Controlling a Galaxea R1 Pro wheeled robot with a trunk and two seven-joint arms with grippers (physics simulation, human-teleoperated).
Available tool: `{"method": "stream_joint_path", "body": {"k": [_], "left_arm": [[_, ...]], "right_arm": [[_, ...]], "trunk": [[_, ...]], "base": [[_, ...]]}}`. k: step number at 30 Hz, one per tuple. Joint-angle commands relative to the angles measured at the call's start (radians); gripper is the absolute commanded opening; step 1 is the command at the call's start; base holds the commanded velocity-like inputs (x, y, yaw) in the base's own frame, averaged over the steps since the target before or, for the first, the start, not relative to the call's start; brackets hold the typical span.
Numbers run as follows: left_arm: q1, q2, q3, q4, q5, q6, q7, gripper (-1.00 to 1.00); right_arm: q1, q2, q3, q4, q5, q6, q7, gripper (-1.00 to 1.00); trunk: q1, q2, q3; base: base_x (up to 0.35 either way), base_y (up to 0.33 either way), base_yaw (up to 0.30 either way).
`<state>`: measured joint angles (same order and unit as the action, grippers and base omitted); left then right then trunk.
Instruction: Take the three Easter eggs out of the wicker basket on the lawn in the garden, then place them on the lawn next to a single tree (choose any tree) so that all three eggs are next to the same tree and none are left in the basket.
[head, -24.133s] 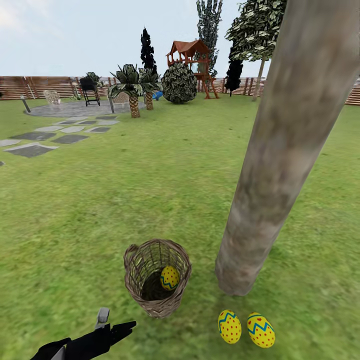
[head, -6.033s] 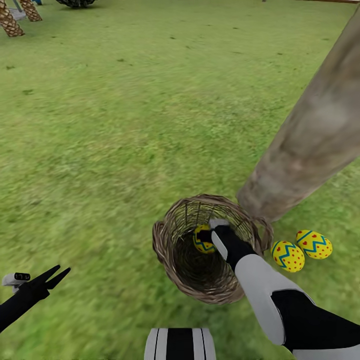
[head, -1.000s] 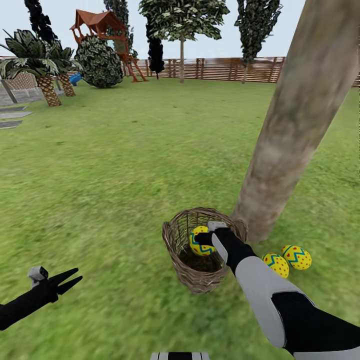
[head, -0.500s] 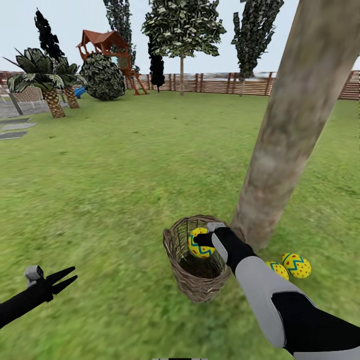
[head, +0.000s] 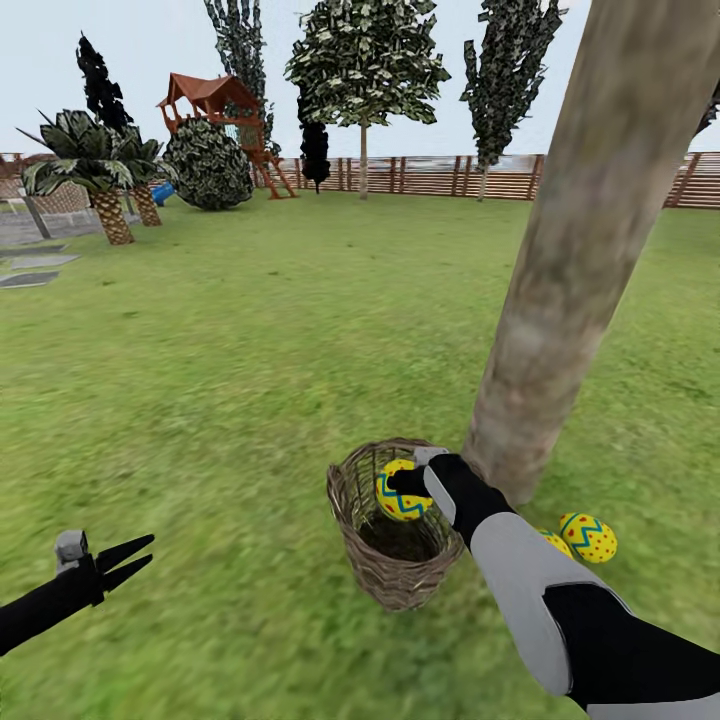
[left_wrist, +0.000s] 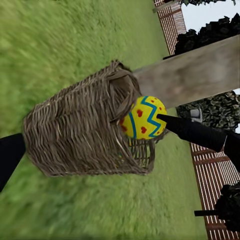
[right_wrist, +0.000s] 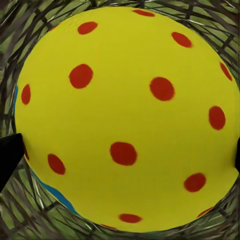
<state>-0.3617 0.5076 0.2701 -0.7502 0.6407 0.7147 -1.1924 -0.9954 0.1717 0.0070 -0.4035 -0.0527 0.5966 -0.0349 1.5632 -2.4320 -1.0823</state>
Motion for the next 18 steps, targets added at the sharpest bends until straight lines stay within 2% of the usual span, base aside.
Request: {"method": "stream_joint_path", "body": {"k": [1,9,12,18], "left_arm": [[0.0,0.0,0.0,0.0,0.004,0.008,-0.001,1.0],[0.0,-0.001,0.0,0.003,0.004,0.008,-0.001,1.0],[0.0,-0.001,0.0,0.002,0.004,0.008,0.0,1.0],[0.0,-0.001,0.0,0.005,0.004,0.008,0.0,1.0]], "right_arm": [[0.0,0.0,0.001,-0.001,-0.006,0.005,-0.003,-1.0],[0.0,0.0,-0.001,-0.001,-0.006,0.005,0.0,-1.0],[0.0,-0.001,-0.002,-0.001,-0.006,0.005,0.053,-1.0],[0.0,-0.003,-0.004,-0.003,-0.006,0.005,0.065,-1.0]], "trunk": [[-0.004,0.007,0.002],[-0.035,0.063,0.027],[-0.046,0.084,0.037],[-0.069,0.126,0.056]], "base": [[-0.006,0.0,0.0],[-0.072,0.0,0.0],[-0.191,0.0,0.0],[-0.068,0.0,0.0]]}}
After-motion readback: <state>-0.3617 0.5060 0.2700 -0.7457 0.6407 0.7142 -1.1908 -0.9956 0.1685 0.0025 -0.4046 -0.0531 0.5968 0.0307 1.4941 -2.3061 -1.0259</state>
